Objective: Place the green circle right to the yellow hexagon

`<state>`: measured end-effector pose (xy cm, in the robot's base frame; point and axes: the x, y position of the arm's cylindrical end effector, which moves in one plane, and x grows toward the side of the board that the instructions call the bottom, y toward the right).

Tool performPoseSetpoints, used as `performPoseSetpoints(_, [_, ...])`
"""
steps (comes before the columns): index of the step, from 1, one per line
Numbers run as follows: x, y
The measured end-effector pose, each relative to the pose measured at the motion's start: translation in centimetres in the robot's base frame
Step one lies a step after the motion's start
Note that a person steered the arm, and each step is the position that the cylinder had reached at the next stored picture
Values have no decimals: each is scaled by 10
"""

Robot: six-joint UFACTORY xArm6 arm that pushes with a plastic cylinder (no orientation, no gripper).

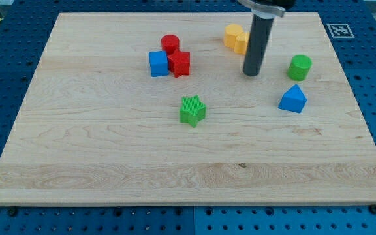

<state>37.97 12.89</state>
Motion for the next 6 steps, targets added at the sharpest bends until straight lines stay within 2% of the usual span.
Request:
performPoseSetpoints(3, [20, 116])
performPoseSetpoints(4, [20, 135])
performPoseSetpoints(5, [9, 125])
performPoseSetpoints(6, [-22, 110])
